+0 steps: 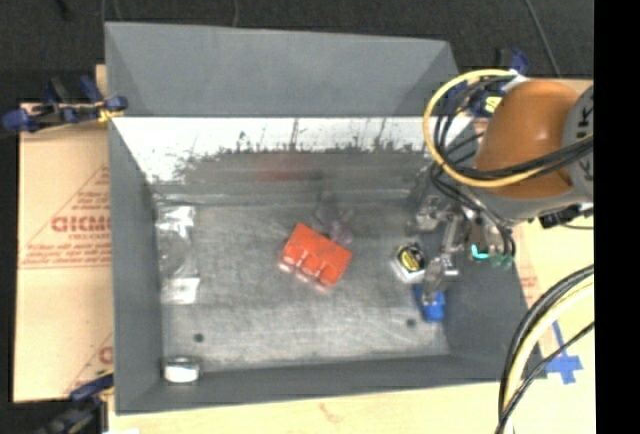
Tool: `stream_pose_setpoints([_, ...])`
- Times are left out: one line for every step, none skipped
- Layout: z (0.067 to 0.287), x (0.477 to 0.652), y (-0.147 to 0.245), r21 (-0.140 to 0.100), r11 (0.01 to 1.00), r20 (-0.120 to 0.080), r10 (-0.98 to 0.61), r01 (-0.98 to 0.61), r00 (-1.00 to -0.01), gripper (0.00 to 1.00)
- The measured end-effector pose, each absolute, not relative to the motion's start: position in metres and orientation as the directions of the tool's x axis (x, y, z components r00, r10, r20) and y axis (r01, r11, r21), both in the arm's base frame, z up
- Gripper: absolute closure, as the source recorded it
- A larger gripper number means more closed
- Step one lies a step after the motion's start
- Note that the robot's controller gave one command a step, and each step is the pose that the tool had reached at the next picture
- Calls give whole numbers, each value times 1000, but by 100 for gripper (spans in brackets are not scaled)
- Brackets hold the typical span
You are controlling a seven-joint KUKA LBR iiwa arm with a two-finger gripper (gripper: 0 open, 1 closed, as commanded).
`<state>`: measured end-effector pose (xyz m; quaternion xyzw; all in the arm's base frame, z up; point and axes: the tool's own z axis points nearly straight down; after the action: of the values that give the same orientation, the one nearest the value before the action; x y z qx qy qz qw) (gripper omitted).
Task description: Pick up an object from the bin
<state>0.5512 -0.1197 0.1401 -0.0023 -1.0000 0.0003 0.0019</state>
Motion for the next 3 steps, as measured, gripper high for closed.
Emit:
stream_pose_setpoints([82,539,-140,-4,987,-17,-159,-159,-987,0])
stream_pose_setpoints([82,539,-136,0,987,-16,-163,-163,-986,100])
stream_pose_setpoints([217,532,-118,-6,945,-10,-328,-328,-945,100])
